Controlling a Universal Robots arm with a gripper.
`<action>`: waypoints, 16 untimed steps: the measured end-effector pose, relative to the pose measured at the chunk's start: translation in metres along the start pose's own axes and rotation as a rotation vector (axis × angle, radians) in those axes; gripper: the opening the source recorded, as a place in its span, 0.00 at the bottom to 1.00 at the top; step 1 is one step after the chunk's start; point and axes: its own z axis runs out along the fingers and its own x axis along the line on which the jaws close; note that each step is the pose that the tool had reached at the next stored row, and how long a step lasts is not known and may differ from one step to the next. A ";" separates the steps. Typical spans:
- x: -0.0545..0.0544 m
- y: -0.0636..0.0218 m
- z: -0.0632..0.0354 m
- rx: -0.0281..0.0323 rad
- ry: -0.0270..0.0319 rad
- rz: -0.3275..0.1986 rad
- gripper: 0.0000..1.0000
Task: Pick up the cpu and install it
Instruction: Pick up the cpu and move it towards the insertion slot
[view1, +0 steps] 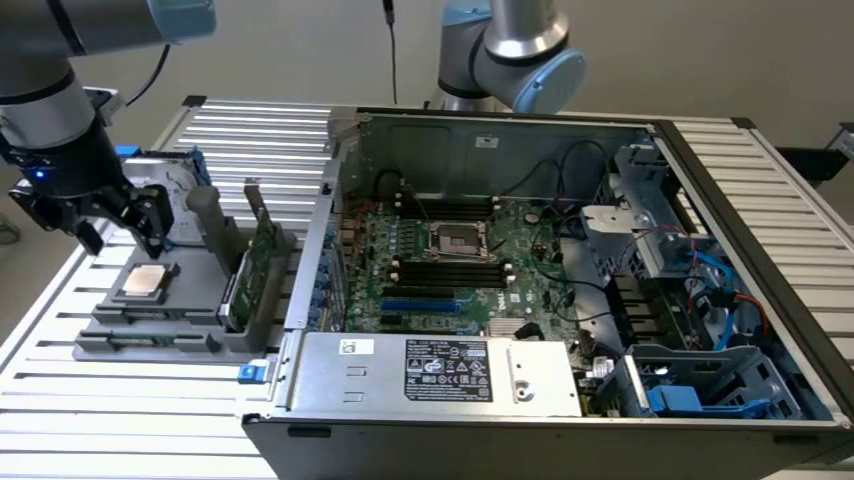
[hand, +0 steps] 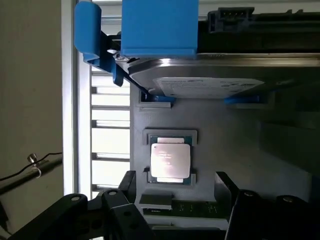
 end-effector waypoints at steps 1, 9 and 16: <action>0.001 0.0005 0.0019 0.0000 -0.0001 0.000 0.73; 0.002 0.0015 0.0165 0.0002 0.0001 -0.003 0.73; 0.004 0.0012 0.0296 0.0002 0.0000 -0.003 0.73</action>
